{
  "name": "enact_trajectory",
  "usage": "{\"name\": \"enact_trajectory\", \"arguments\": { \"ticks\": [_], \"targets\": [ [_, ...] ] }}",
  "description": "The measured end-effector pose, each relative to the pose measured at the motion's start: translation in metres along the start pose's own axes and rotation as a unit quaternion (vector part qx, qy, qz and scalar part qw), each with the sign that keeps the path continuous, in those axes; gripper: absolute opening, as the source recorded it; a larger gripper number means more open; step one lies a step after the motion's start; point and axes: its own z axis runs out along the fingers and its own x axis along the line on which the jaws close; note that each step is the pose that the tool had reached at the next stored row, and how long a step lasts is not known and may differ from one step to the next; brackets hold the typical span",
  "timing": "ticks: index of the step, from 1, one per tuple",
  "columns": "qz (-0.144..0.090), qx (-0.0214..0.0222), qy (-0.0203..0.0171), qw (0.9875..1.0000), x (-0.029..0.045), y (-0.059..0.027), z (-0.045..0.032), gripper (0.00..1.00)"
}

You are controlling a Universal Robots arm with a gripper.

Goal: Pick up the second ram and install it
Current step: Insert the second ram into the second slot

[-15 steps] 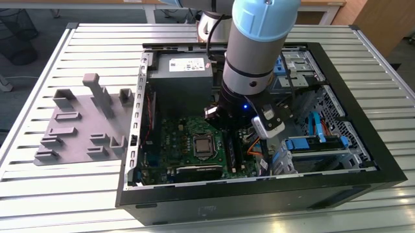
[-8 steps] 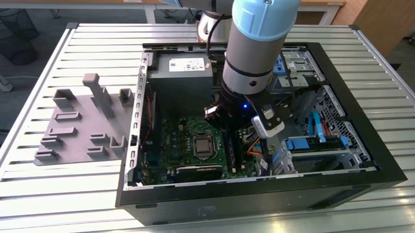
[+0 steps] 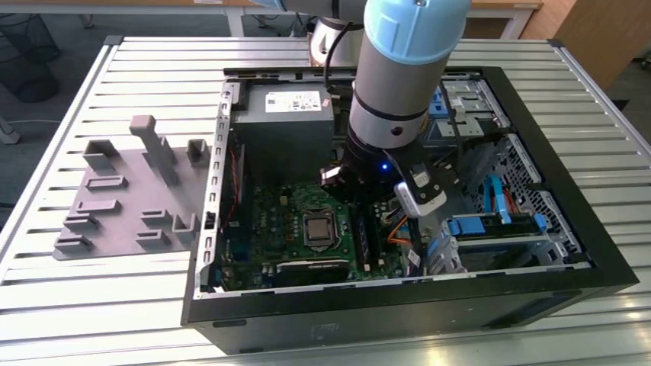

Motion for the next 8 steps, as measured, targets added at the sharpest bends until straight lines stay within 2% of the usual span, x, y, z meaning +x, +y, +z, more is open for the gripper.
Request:
{"name": "enact_trajectory", "arguments": {
  "ticks": [8],
  "targets": [
    [0.001,0.0,0.0002,1.0,0.0,-0.0015,0.0005,0.14]
  ]
}}
